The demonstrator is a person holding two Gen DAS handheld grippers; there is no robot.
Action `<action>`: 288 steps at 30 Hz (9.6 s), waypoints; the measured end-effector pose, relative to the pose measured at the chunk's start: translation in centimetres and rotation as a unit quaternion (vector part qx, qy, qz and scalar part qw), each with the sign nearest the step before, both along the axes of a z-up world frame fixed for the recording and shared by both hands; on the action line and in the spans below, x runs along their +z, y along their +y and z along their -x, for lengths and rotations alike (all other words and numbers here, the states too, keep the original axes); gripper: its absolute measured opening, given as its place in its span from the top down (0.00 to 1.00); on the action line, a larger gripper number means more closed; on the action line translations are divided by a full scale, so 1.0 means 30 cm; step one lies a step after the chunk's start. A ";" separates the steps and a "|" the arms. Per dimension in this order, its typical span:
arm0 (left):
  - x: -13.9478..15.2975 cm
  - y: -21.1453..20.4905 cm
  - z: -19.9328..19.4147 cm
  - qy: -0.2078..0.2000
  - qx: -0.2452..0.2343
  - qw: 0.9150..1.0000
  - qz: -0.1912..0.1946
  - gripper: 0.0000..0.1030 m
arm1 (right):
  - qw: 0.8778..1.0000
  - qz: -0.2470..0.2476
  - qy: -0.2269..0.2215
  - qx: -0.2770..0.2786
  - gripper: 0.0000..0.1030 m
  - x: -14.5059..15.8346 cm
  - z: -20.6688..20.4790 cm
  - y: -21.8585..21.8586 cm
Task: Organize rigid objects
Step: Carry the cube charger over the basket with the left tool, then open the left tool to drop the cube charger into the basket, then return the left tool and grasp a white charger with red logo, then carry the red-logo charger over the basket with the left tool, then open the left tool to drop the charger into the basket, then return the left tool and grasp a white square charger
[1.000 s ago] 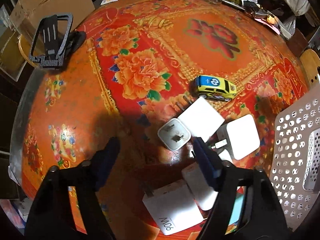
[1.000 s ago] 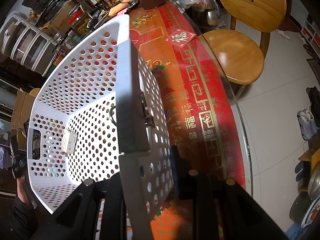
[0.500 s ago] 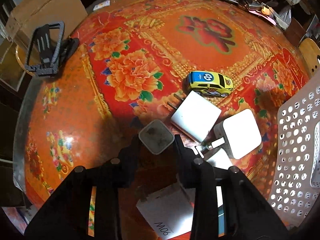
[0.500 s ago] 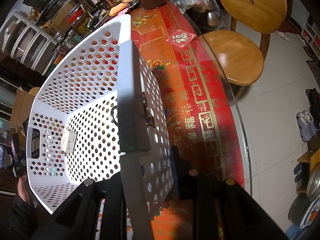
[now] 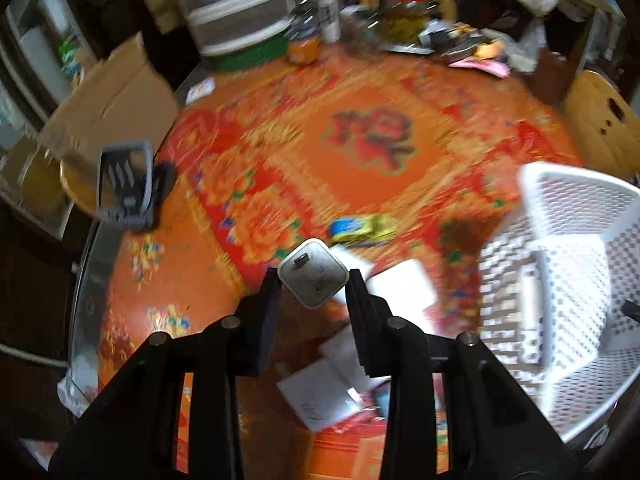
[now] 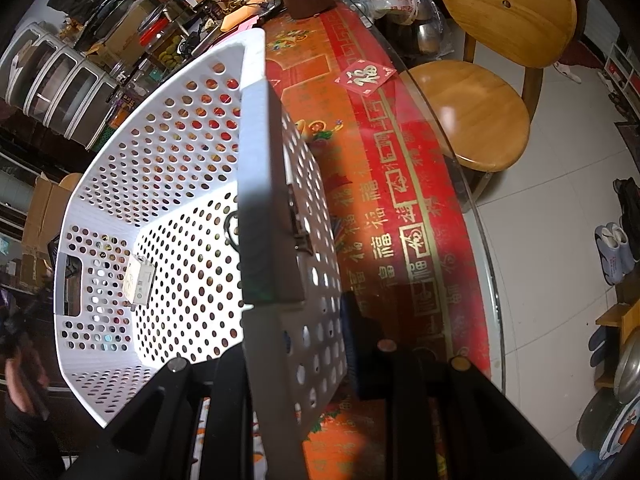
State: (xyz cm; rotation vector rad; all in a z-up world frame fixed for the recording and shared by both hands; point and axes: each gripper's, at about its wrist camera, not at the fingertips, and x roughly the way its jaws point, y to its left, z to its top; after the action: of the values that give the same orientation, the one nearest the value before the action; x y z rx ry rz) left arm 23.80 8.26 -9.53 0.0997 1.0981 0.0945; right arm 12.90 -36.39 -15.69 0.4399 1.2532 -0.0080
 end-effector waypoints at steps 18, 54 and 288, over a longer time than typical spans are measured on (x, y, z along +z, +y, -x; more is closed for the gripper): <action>0.027 -0.593 0.082 0.012 -0.207 0.978 0.012 0.70 | 1.000 0.001 -0.002 0.001 0.80 0.001 0.000 0.004; -0.180 -0.718 0.112 0.063 -0.242 0.968 0.014 0.70 | 1.000 -0.002 -0.007 0.000 0.80 0.002 0.003 0.001; -0.294 0.069 -0.136 0.069 0.075 0.990 0.093 0.46 | 1.000 0.016 0.013 -0.004 0.80 -0.004 -0.004 0.013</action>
State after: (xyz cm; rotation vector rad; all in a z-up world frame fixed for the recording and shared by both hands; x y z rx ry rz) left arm 27.89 10.33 -18.35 -0.1454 1.2467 0.1212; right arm 13.03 -36.00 -15.81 0.4179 1.2744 -0.0408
